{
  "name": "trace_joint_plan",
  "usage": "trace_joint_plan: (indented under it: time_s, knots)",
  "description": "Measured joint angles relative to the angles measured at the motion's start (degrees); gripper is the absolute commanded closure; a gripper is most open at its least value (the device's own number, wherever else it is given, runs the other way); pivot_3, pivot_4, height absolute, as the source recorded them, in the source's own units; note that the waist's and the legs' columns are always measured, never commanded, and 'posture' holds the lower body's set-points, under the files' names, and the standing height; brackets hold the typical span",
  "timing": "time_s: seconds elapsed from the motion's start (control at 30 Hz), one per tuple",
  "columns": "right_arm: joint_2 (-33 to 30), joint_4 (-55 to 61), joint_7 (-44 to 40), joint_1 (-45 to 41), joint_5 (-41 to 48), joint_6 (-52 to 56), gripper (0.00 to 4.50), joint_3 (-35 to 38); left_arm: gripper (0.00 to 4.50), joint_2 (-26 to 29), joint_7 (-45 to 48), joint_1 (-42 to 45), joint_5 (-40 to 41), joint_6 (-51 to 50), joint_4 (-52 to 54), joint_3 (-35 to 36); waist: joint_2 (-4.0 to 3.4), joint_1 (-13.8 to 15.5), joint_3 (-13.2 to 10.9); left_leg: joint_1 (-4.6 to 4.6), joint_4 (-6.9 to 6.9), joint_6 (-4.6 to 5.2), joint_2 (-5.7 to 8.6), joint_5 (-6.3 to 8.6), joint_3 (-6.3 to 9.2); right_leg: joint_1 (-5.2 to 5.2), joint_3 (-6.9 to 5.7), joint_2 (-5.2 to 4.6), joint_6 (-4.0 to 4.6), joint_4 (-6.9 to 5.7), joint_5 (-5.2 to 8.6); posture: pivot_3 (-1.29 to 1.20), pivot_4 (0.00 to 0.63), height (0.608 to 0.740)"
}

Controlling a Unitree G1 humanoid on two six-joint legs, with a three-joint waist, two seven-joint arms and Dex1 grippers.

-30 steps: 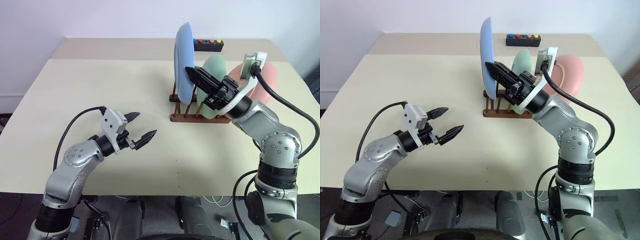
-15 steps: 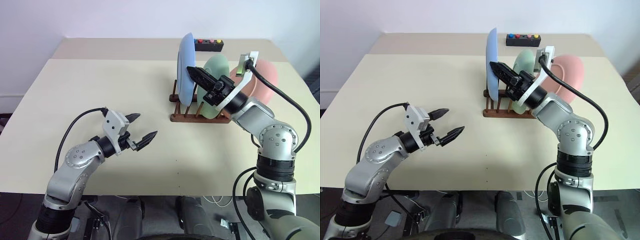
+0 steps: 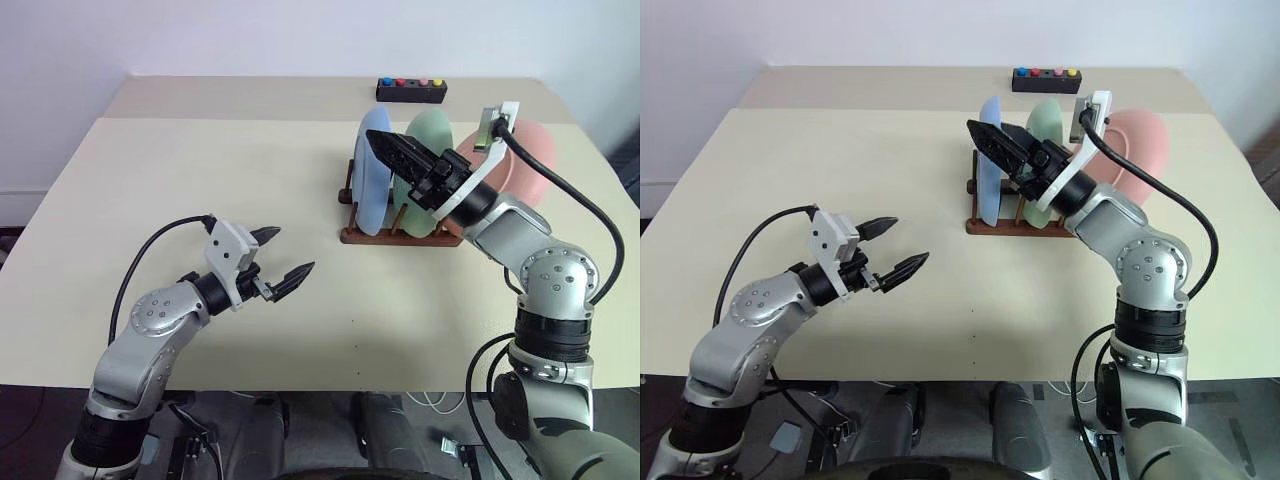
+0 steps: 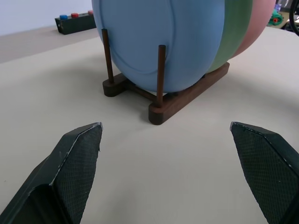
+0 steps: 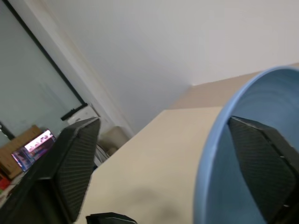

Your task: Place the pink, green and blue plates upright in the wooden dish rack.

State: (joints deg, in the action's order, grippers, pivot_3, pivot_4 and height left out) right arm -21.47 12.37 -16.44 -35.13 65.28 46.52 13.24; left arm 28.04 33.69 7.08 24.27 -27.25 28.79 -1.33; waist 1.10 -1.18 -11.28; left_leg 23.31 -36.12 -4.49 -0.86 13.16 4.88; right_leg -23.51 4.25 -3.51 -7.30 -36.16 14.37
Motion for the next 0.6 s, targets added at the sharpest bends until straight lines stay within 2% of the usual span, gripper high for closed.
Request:
trace_joint_plan:
  time_s: [0.33,0.5,0.6]
  knots:
    - [-3.8,3.64,-4.33,-3.03,-5.9,-2.54,0.06,-1.42,0.0,-0.01,0.0,0.05,0.0,0.0,0.0,0.0,-0.01,0.01,-0.01,0.01,0.01,0.0,0.0,0.0,0.0,-0.01,0.0,0.0,0.0,0.03,0.0,0.0,0.15,0.73]
    - [-7.65,5.27,-8.9,-4.1,-11.25,-8.87,0.06,-0.31,0.0,-0.05,-0.03,0.11,0.0,0.0,0.0,-0.04,-0.02,0.13,-0.01,0.04,-0.01,0.0,0.0,0.0,-0.01,-0.01,0.0,-0.01,0.0,0.06,0.0,0.0,0.15,0.73]
    - [-12.91,2.9,-9.74,-4.79,-15.66,-13.12,0.8,3.57,0.0,-0.17,0.09,0.45,0.0,0.01,-0.08,-0.15,-0.01,0.49,-0.01,0.05,-0.03,0.0,0.01,0.0,-0.01,0.01,-0.01,-0.02,0.03,0.11,0.02,0.0,0.15,0.73]
